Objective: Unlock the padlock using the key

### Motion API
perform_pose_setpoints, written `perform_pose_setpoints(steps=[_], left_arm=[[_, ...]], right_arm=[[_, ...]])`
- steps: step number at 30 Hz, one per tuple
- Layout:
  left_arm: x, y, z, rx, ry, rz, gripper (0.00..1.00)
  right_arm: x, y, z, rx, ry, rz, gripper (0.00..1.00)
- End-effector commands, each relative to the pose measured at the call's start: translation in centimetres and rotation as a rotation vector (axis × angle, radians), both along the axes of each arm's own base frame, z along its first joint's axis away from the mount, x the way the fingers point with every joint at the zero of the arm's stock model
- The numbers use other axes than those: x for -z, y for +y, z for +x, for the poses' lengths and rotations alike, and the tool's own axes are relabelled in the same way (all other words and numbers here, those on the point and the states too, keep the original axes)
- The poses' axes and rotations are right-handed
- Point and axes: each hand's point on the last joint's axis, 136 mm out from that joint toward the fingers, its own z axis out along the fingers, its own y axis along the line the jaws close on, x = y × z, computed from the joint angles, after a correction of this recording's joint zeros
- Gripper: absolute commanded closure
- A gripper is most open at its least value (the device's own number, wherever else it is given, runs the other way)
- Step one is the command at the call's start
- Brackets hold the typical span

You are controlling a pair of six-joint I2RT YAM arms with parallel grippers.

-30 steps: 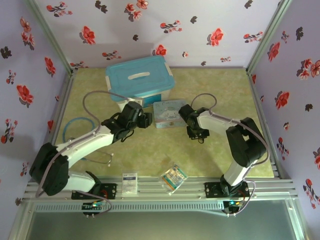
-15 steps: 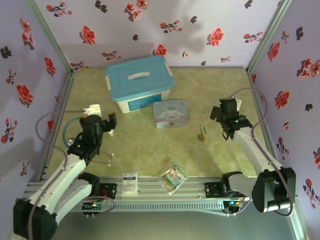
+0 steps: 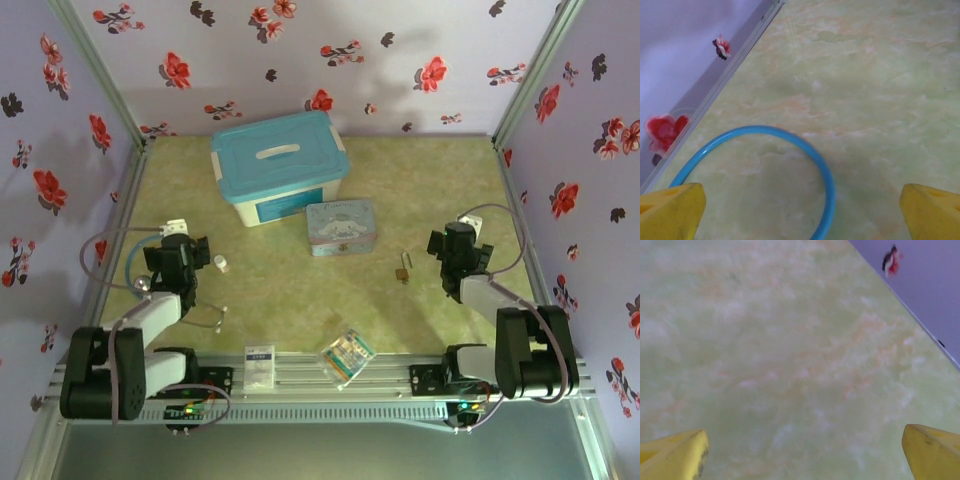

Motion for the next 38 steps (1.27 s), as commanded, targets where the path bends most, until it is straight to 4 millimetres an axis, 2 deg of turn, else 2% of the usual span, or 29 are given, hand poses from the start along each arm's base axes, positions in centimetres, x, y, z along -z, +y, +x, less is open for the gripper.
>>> perform_pose_setpoints(steps=[1, 5, 10, 13, 14, 18, 23, 38], left_arm=[[-2.9, -0.3, 2.4, 0.052, -0.149, -0.015, 0.00], [-3.8, 0.2, 3.6, 0.063, -0.264, -0.093, 0.00], [-1.9, -0.3, 5.2, 0.094, -0.235, -0.140, 0.00], [-0.5, -0.5, 5.7, 0.108, -0.220, -0.146, 0.00], [-0.3, -0.6, 5.9, 0.117, -0.227, -0.139, 0.00], [-0.2, -0.7, 6.0, 0.117, -0.208, -0.143, 0.00], [0.0, -0.9, 6.3, 0.120, -0.188, -0.126, 0.00], [-0.1, -0.9, 6.3, 0.121, -0.191, -0.124, 0.00]], right_arm=[[-2.6, 0.3, 1.5, -0.039, -0.157, -0.006, 0.01], [-3.8, 0.8, 1.6, -0.063, -0.311, 0.008, 0.01], [-4.1, 0.9, 3.4, -0.077, -0.341, -0.007, 0.01], [-2.6, 1.1, 4.8, -0.082, -0.255, -0.011, 0.01], [-2.3, 1.7, 4.9, -0.118, -0.257, 0.004, 0.01], [-0.7, 1.9, 5.0, -0.127, -0.272, 0.001, 0.01], [-0.6, 0.9, 5.4, -0.083, -0.257, 0.022, 0.01], [-0.5, 1.4, 5.6, -0.124, -0.248, 0.046, 0.01]])
